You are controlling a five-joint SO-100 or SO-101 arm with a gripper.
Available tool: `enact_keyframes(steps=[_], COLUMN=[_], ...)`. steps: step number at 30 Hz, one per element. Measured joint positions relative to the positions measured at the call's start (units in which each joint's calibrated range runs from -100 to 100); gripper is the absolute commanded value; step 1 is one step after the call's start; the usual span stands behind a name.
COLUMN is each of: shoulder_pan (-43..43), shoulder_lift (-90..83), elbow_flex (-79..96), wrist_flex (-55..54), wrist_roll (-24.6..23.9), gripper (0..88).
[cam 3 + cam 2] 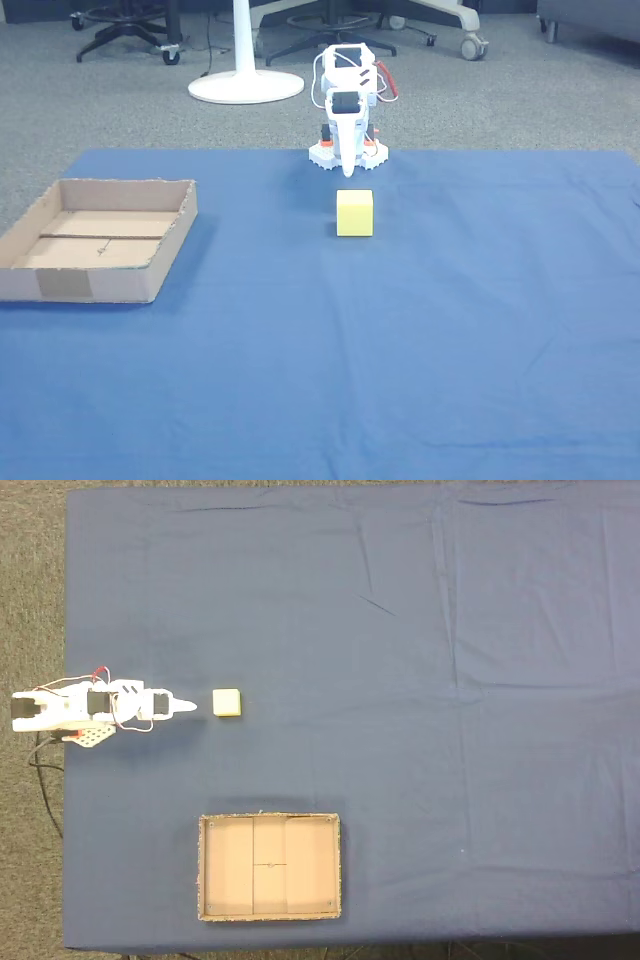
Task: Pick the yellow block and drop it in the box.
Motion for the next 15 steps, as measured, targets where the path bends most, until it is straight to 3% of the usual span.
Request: enact_keyframes(steps=[15], shoulder_pan=[0.0], shoulder_lift=[0.0], elbow_flex=[0.0], wrist_flex=[0.0], wrist_roll=[0.2], gripper=[2.9])
